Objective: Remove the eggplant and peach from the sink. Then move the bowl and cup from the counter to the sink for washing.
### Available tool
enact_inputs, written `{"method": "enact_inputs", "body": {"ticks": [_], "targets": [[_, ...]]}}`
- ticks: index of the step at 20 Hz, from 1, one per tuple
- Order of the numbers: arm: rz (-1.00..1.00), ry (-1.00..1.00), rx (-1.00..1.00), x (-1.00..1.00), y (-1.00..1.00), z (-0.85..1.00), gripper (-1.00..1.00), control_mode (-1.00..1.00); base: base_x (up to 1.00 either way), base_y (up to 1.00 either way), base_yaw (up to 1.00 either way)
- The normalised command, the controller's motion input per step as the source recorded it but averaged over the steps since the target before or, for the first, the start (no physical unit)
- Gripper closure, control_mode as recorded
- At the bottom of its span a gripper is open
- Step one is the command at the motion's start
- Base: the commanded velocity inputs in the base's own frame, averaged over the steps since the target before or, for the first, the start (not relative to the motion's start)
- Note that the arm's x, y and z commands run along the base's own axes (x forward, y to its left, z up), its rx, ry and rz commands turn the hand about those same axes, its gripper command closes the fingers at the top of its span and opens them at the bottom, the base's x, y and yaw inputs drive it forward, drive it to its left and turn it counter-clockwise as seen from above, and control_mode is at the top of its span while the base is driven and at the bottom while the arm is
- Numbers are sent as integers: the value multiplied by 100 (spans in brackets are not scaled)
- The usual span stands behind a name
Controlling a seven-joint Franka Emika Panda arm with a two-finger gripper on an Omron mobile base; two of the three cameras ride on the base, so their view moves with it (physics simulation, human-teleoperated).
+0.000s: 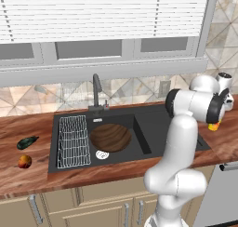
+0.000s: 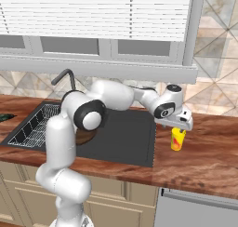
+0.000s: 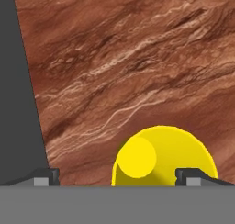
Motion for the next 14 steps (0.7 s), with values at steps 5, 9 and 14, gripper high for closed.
{"method": "enact_inputs", "body": {"ticks": [5,9,14], "targets": [[0,1,0,6,-4,-9,-100,-100,0,0,0],[0,1,0,7,-5,-9,-100,-100,0,0,0],[0,1,0,8,-5,-9,-100,-100,0,0,0]]}}
